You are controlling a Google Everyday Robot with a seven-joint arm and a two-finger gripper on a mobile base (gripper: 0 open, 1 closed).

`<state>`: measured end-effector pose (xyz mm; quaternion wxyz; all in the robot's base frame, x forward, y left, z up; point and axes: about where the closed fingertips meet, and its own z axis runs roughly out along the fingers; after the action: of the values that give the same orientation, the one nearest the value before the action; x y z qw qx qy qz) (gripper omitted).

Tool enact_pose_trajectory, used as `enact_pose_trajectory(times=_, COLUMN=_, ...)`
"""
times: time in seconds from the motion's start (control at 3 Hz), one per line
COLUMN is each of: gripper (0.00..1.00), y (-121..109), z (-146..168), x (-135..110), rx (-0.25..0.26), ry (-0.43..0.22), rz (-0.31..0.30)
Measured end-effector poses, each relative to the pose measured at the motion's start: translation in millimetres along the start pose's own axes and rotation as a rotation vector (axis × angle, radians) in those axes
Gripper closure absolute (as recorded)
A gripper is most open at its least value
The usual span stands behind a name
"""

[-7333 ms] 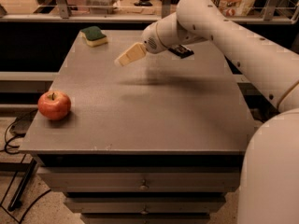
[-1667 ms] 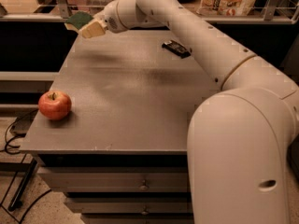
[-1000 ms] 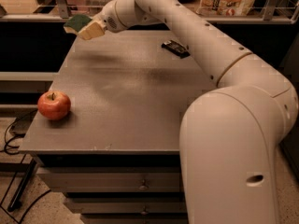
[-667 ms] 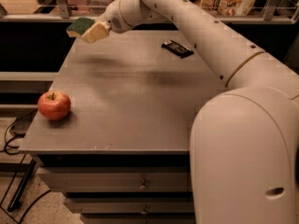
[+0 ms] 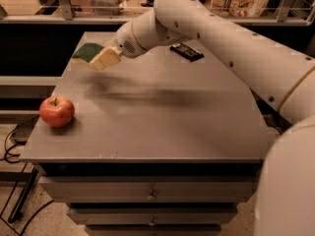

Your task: Move sponge near apple

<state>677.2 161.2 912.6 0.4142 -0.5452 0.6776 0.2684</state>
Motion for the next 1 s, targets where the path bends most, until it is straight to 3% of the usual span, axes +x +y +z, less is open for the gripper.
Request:
enact_pose_trajectory(times=0.33, gripper=0.97, y=45.3, z=-2.0, x=34.7, rx=-0.065, ry=0.028, rz=0.05)
enact_pose_trajectory(times=1.0, gripper=0.51, y=92.5, z=2.1, x=65.4, rx=-0.14, ry=0.05, rz=0.103)
